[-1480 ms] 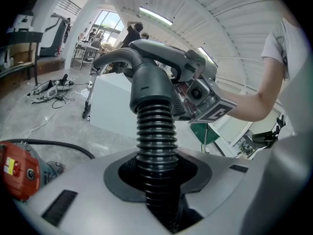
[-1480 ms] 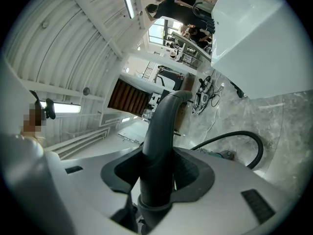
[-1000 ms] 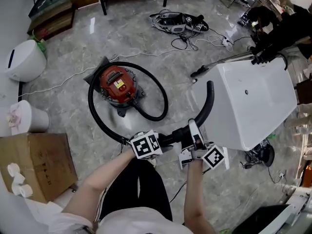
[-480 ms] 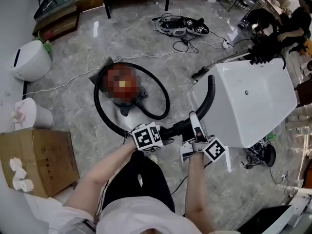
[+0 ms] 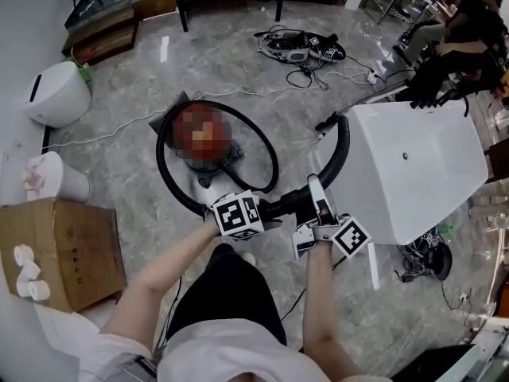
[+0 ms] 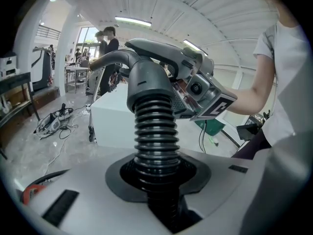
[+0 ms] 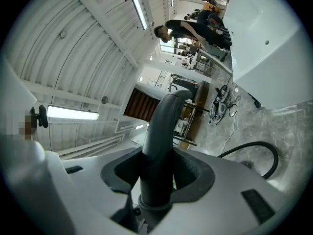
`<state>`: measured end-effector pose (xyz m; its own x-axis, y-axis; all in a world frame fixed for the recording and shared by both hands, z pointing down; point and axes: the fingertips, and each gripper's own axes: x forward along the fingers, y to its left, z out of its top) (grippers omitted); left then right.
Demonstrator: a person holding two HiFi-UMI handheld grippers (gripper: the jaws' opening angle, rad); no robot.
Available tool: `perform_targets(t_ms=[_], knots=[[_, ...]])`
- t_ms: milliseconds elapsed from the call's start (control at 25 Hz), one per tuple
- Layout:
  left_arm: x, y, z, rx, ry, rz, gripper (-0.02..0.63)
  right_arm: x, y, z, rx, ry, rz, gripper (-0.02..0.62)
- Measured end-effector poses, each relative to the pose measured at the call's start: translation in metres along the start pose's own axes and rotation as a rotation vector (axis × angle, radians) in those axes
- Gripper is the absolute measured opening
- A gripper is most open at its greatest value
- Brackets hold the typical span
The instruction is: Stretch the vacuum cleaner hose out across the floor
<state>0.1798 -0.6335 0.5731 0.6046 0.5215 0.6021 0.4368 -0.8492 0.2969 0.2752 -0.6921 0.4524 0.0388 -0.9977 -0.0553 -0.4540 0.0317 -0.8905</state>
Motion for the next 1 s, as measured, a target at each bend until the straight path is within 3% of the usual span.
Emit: perform_targets(t_ms=[400,720,1000], knots=[[-0.009,0.006,0.014,0.046,-0.021,0.04,0.115,0.003,0.014,0.009,0.007,-0.025,0.061,0.178],[0.002,0.028,0.079,0.044,-0.047,0.032,0.114,0.02,0.022,0.075,0.0,-0.013,0.088,0.178],[0.01,0.037,0.087,0.028,-0.078,0.056,0.112,0.028,0.021,0.082,-0.031,0.032,0.116,0.178]])
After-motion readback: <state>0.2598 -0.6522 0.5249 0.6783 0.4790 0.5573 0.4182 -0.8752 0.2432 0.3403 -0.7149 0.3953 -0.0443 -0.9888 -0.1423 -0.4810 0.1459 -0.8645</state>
